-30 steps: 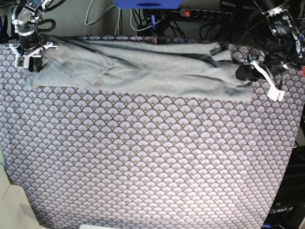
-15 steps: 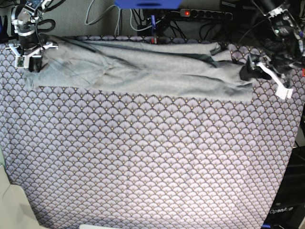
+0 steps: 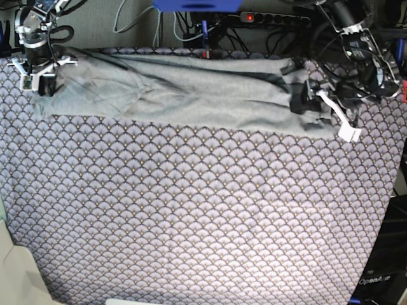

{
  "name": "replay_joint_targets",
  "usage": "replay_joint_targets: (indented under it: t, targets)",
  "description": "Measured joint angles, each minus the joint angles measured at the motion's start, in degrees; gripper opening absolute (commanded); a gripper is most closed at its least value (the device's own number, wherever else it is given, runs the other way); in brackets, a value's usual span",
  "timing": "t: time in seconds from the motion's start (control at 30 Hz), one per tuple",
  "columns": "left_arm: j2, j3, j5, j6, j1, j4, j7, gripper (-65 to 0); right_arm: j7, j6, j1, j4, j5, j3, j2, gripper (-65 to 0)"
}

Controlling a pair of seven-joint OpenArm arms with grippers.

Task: Fold the T-shirt properly
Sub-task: 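Adjust the left gripper's hold on the strip end, pulling it taut, then lift the strip end with the left gripper and drag it outward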

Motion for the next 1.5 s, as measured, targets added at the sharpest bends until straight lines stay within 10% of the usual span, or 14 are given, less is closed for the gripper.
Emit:
replay_joint_targets:
  t: [0.53, 0.87, 1.5]
  targets:
    - [4.79, 2.05, -3.72, -0.76, 0.81, -0.76, -2.25, -7.2, 0.02, 0.02, 0.09, 0.0, 0.02, -0.02, 0.0, -49.2]
    - [5.35, -1.88, -2.45, 0.02, 1.6, -1.4, 0.87, -65.0, -0.02, 0.02, 0.31, -0.04, 0.0, -0.02, -0.02, -49.2]
    - [16.11, 0.63, 1.05, 0.42, -0.61, 16.15, 4.44, -65.0, 0.0, 0.02, 0.33, -0.04, 0.02, -0.07, 0.0, -49.2]
